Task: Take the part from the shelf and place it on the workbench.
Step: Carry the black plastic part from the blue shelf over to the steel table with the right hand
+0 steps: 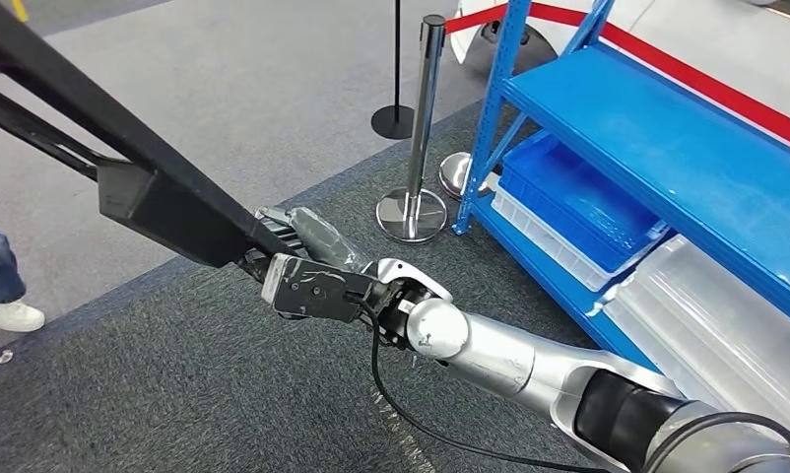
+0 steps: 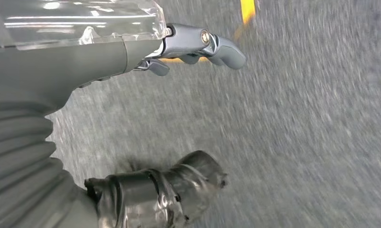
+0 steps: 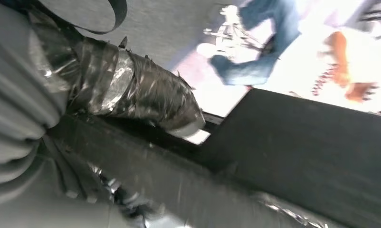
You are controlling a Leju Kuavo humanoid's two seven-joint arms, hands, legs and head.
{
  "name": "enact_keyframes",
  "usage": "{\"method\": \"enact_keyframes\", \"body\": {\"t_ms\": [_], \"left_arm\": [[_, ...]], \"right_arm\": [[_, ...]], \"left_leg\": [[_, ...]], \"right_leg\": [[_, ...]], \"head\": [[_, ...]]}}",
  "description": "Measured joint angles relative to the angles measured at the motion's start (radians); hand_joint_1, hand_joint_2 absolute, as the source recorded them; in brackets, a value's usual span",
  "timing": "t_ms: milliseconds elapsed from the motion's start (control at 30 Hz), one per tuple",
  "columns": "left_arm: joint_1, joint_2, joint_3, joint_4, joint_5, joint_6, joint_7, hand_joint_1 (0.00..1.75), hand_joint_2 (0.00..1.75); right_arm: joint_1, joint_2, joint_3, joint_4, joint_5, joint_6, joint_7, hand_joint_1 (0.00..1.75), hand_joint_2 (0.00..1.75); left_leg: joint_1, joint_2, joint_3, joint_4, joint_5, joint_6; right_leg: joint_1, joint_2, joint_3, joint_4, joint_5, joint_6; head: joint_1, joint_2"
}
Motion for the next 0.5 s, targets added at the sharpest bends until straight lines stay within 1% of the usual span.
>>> {"method": "enact_keyframes", "body": {"t_ms": [33,67,100,133,167,200,233,267,300,333,367,400,433,467,500], "left_arm": [[-0.002,0.000,0.000,0.000,0.001,-0.049,0.020,0.00,1.75],[-0.004,0.000,0.001,0.000,0.002,-0.100,0.049,0.00,1.75],[-0.004,0.000,0.001,0.000,0.003,-0.150,0.079,0.00,1.75],[-0.004,0.000,0.001,0.000,0.002,-0.194,0.107,0.00,1.75],[-0.002,0.000,0.001,0.000,0.001,-0.233,0.132,0.00,1.75],[-0.003,0.000,0.001,0.000,-0.001,-0.263,0.152,0.00,1.75],[-0.003,0.000,0.001,0.000,-0.006,-0.284,0.169,0.00,1.75],[-0.004,0.000,0.000,0.000,-0.012,-0.297,0.184,0.00,1.75],[-0.004,0.000,-0.002,0.000,-0.018,-0.302,0.196,0.00,1.75],[-0.002,0.000,-0.006,0.000,-0.024,-0.301,0.205,0.00,1.75],[0.001,-0.001,-0.009,0.000,-0.028,-0.298,0.211,0.00,1.75],[0.003,-0.002,-0.013,0.000,-0.031,-0.293,0.216,0.00,1.75],[0.002,-0.002,-0.015,0.000,-0.034,-0.288,0.220,0.00,1.75],[0.001,-0.003,-0.016,0.000,-0.035,-0.280,0.222,0.00,1.75],[-0.002,-0.003,-0.018,0.000,-0.036,-0.271,0.224,0.00,1.75]], "right_arm": [[0.003,-0.001,0.000,0.002,-0.002,0.009,-0.004,1.75,1.75],[0.005,-0.002,0.000,0.005,-0.006,0.020,-0.011,1.75,1.75],[0.006,-0.003,0.000,0.008,-0.011,0.030,-0.019,1.75,1.75],[0.005,-0.003,0.000,0.011,-0.015,0.039,-0.028,1.75,1.75],[0.002,-0.002,0.000,0.015,-0.018,0.047,-0.036,1.75,1.75],[-0.001,-0.001,0.000,0.019,-0.021,0.054,-0.043,1.75,1.75],[-0.004,0.000,0.000,0.023,-0.024,0.060,-0.048,1.75,1.75],[-0.007,0.003,0.000,0.028,-0.026,0.064,-0.051,1.75,1.75],[-0.010,0.006,0.000,0.033,-0.029,0.067,-0.053,1.75,1.75],[-0.013,0.011,0.000,0.037,-0.031,0.069,-0.054,1.75,1.75],[-0.017,0.016,0.000,0.041,-0.032,0.071,-0.055,1.75,1.75],[-0.021,0.021,0.000,0.044,-0.033,0.073,-0.057,1.75,1.75],[-0.025,0.026,0.000,0.047,-0.033,0.073,-0.059,1.75,1.75],[-0.028,0.028,0.000,0.049,-0.034,0.073,-0.061,1.75,1.75],[-0.030,0.029,0.000,0.051,-0.034,0.073,-0.063,1.75,1.75]], "left_leg": [[0.001,-0.016,0.000,0.002,-0.001,0.001],[0.002,-0.033,0.001,0.004,-0.003,0.000],[0.003,-0.050,0.001,0.009,-0.005,-0.002],[0.006,-0.068,0.000,0.017,-0.010,-0.006],[0.010,-0.084,-0.003,0.026,-0.015,-0.012],[0.012,-0.099,-0.010,0.040,-0.021,-0.019],[0.015,-0.114,-0.018,0.049,-0.024,-0.026],[0.017,-0.127,-0.027,0.053,-0.024,-0.033],[0.019,-0.141,-0.033,0.054,-0.021,-0.039],[0.023,-0.154,-0.036,0.049,-0.018,-0.045],[0.022,-0.146,-0.040,0.051,-0.019,-0.049],[0.021,-0.123,-0.049,0.068,-0.027,-0.054],[0.020,-0.088,-0.066,0.103,-0.043,-0.059],[0.018,-0.047,-0.092,0.154,-0.065,-0.063],[0.019,-0.020,-0.125,0.215,-0.089,-0.067]], "right_leg": [[-0.001,0.008,-0.033,0.049,-0.010,0.001],[-0.002,0.012,-0.052,0.065,-0.002,0.004],[-0.005,0.014,-0.052,0.047,0.025,0.006],[-0.008,0.022,-0.035,-0.006,0.066,0.009],[-0.014,0.046,-0.012,-0.064,0.098,0.013],[-0.020,0.074,0.009,-0.117,0.120,0.015],[-0.022,0.096,0.023,-0.150,0.129,0.016],[-0.022,0.109,0.027,-0.160,0.125,0.013],[-0.019,0.102,0.029,-0.166,0.125,0.007],[-0.018,0.087,0.032,-0.169,0.127,0.000],[-0.019,0.073,0.036,-0.174,0.129,-0.006],[-0.019,0.058,0.042,-0.181,0.130,-0.013],[-0.019,0.043,0.048,-0.187,0.131,-0.017],[-0.015,0.028,0.053,-0.190,0.130,-0.021],[-0.012,0.011,0.056,-0.192,0.128,-0.024]], "head": [[0.000,0.000],[0.000,0.000],[0.000,0.000],[0.000,0.000],[0.000,0.000],[0.000,0.000],[0.000,0.000],[0.000,0.000],[-0.001,0.000],[0.000,0.000],[-0.001,0.000],[-0.004,0.000],[-0.006,0.000],[-0.009,0.000],[-0.011,0.000]]}}
